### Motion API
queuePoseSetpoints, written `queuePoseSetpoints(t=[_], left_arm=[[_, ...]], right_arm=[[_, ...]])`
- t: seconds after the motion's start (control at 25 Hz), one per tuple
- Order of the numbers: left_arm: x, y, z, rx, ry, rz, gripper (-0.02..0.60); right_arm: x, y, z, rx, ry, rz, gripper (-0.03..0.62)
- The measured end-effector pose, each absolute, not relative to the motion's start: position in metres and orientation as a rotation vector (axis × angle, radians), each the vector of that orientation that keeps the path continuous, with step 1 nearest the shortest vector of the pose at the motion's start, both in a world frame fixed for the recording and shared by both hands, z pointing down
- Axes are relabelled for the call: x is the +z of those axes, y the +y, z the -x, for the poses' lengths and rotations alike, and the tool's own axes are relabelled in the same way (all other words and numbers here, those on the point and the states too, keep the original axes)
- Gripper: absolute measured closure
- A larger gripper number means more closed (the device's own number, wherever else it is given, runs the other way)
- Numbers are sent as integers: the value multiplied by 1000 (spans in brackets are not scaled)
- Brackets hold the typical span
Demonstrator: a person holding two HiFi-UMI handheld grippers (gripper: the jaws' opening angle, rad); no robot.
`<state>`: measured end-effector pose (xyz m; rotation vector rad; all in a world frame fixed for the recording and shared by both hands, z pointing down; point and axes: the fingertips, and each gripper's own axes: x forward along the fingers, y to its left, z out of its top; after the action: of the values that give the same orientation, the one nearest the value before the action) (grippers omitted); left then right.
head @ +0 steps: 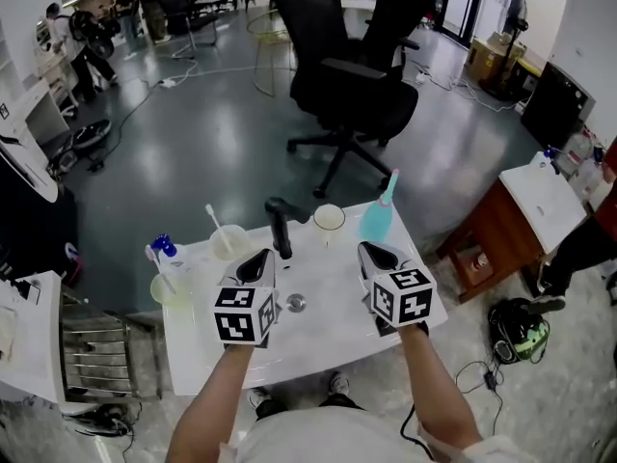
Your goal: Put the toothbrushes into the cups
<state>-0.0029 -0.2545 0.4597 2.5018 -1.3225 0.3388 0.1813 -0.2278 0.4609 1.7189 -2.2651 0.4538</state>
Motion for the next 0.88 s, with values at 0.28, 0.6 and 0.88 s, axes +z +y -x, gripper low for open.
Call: queuePoseSetpoints(t=[0.28,0.6,0.88], left_arm=[[470,-252,-55,372,-1232,-2533,578],[479,-245,-113,399,-1137,-2563,578],[485,-244,-141,401,-1089,-2574,578]], right_arm=[[478,-210,-240,499,-2175,-1763,575],[497,-192,-294,560,-2088,-1763,543],[518,-183,-319,631,-2040,-1691,505]])
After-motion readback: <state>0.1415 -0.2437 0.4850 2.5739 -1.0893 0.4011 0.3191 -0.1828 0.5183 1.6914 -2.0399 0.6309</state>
